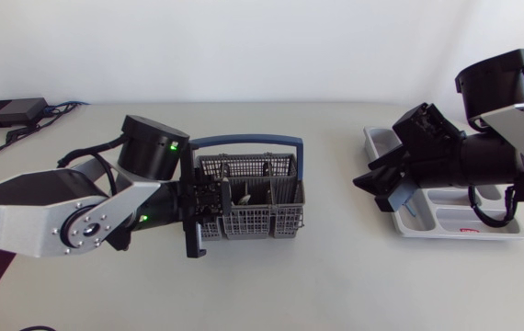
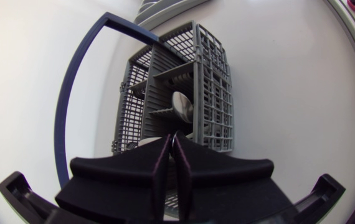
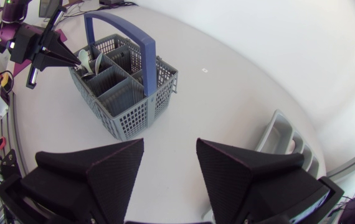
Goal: Sort the cutlery from the basket into the organizer compartments.
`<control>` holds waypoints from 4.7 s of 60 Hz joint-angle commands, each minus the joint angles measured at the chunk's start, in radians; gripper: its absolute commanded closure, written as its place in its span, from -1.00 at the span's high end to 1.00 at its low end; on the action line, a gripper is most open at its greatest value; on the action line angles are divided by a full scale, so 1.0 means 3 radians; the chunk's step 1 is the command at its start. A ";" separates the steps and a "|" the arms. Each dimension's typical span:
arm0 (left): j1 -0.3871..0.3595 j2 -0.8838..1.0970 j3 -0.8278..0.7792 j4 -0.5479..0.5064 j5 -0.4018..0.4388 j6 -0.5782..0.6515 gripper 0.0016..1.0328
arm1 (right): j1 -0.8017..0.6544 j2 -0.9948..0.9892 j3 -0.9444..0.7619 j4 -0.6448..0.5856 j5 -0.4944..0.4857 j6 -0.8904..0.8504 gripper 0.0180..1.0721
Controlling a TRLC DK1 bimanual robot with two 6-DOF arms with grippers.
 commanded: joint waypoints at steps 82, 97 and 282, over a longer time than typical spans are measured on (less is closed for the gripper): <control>-0.0544 -0.1363 0.0102 -0.0608 -0.0665 -0.0237 -0.94 | 0.0802 -0.0627 -0.0176 -0.0106 0.0437 0.0348 0.33; -0.0549 -0.1240 0.0654 -0.1145 -0.0317 -0.1346 -0.94 | 0.1543 -0.0826 -0.0294 0.0104 0.1164 0.0399 0.33; 0.0239 0.0012 0.2116 -0.1748 0.0598 -0.3162 0.19 | 0.2080 -0.0734 -0.1178 0.1336 0.1946 -0.0435 -0.89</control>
